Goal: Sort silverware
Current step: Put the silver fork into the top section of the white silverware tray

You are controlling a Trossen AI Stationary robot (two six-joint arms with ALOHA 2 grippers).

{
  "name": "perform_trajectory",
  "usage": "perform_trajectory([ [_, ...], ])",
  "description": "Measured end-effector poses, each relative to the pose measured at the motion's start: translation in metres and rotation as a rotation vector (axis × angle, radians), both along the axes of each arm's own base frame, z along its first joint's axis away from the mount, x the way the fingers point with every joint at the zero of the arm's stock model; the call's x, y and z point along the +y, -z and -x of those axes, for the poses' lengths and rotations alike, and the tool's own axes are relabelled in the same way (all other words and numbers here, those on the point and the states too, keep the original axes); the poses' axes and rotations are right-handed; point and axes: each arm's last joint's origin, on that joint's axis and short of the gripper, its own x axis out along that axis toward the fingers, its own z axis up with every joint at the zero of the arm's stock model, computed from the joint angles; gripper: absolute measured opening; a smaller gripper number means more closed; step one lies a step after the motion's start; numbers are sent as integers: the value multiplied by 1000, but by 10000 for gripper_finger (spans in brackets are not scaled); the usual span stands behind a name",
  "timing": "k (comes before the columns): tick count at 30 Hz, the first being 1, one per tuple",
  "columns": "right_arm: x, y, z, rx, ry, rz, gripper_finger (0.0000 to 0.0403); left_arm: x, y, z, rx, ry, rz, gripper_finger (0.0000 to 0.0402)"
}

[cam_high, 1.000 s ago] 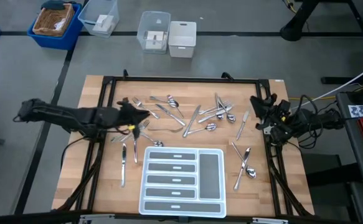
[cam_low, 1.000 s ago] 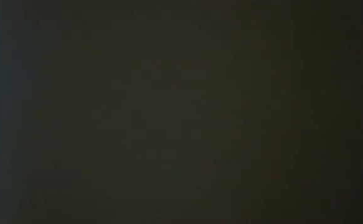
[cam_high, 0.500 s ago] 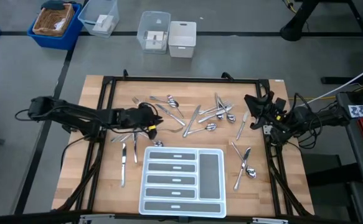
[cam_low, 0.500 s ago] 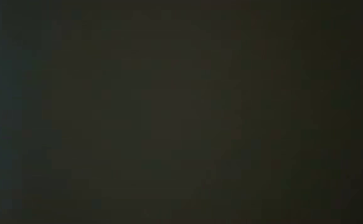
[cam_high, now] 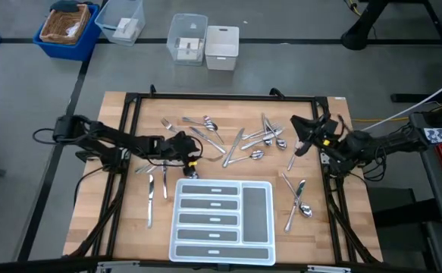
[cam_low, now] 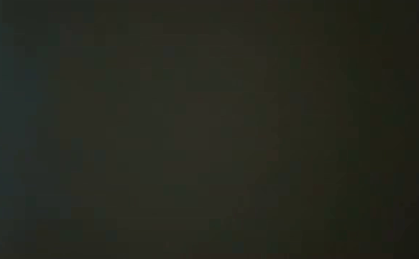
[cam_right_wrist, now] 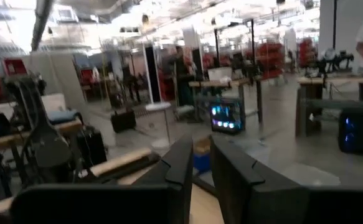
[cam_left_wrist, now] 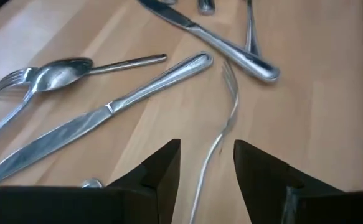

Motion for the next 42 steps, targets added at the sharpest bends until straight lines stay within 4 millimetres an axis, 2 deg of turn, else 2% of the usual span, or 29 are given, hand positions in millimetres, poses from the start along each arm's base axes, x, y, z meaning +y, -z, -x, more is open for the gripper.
perform_trajectory([
  [3,0,-3,-1,25,-1,-21,73,0,6,-4,9,32,-13,141],
  [12,-1,-3,0,44,61,-55,151,1,24,-6,96,90,-40,141],
  [22,-2,0,0,77,77,-48,155,16,39,-6,145,82,11,138],
  [25,-2,0,0,77,77,-48,155,17,38,-6,146,94,3,113],
  [31,-2,0,0,54,76,-78,154,17,37,-5,152,122,-16,15],
  [39,-4,-1,2,5,167,-140,154,15,33,-4,134,108,-2,4],
  [42,-5,-1,3,-27,199,-179,154,15,22,-7,71,101,-7,5],
])
